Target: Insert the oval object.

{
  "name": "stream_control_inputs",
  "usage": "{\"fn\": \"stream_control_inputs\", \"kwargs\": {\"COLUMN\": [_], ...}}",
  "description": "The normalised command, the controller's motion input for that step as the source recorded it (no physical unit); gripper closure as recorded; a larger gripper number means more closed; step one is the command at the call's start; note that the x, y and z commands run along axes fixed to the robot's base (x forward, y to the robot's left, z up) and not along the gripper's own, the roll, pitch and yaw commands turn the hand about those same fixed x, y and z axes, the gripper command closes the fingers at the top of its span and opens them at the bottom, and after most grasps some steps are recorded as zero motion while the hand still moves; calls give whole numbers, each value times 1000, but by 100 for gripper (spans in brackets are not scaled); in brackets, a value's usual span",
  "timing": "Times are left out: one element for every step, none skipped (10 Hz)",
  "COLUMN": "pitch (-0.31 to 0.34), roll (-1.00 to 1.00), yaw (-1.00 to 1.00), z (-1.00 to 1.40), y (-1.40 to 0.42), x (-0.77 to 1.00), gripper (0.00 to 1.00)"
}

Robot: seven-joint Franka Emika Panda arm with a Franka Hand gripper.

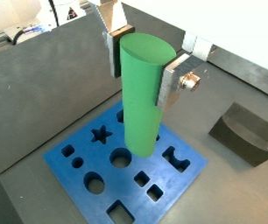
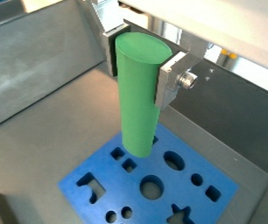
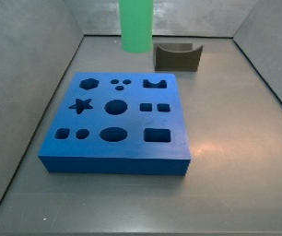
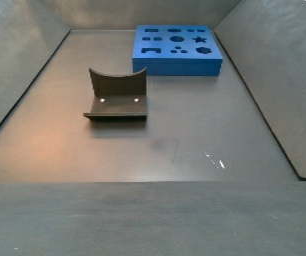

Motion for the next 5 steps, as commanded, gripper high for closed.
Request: {"fn": "stream_control_inputs", "kwargs": {"pitch": [-183,-189,-153,-57,-4], "roll": [31,43,0,11,11], "yaw": [-343,-254,-340,-437,-294], "z": [-926,-911,-834,-557,-469], "y": [-671,-729,-503,-266,-217], "x": [-257,-211,-171,-166,-194], "gripper": [100,100,100,100,100]}}
